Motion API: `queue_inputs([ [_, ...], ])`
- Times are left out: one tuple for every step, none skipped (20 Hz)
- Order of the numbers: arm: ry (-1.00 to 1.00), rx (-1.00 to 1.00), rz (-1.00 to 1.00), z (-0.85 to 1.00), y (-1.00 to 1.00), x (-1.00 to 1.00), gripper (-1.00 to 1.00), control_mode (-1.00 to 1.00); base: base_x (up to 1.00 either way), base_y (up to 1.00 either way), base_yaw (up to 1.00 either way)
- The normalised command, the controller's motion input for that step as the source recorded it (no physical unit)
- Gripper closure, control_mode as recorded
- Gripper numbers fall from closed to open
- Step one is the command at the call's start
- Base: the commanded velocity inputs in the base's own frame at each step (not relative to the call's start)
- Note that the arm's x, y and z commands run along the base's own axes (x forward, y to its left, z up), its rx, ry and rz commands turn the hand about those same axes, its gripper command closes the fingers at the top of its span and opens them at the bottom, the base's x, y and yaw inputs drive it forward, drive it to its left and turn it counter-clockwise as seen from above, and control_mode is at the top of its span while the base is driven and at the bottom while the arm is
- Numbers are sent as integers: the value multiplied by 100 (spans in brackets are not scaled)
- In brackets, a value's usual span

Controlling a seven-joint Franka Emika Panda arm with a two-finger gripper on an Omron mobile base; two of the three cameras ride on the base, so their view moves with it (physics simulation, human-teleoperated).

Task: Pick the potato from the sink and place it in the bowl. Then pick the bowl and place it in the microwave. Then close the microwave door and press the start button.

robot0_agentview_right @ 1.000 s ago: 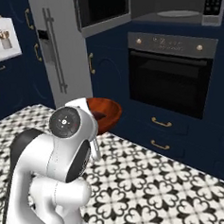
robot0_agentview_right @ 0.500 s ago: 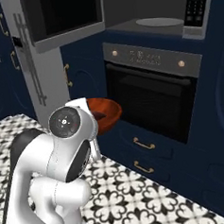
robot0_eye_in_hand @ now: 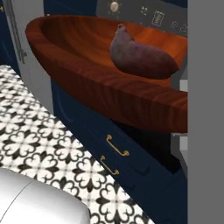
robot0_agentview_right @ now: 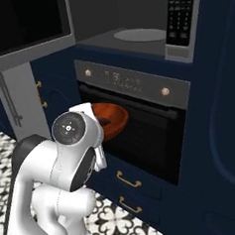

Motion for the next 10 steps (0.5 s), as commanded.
queue_inputs([
  [0, 0, 0, 0, 0, 0, 100, 100, 86, 19, 1],
  [0, 0, 0, 0, 0, 0, 100, 100, 87, 22, 2],
  [0, 0, 0, 0, 0, 0, 100, 100, 70, 34, 3],
  [0, 0, 0, 0, 0, 0, 100, 100, 64, 40, 4],
  [0, 0, 0, 0, 0, 0, 100, 100, 61, 40, 4],
  [0, 0, 0, 0, 0, 0, 100, 100, 66, 58, 3],
  [0, 0, 0, 0, 0, 0, 100, 100, 59, 21, 6],
  [0, 0, 0, 0, 0, 0, 100, 100, 34, 0, 8],
  [0, 0, 0, 0, 0, 0, 100, 100, 29, 0, 11],
  [0, 0, 0, 0, 0, 0, 100, 100, 40, -17, 14],
])
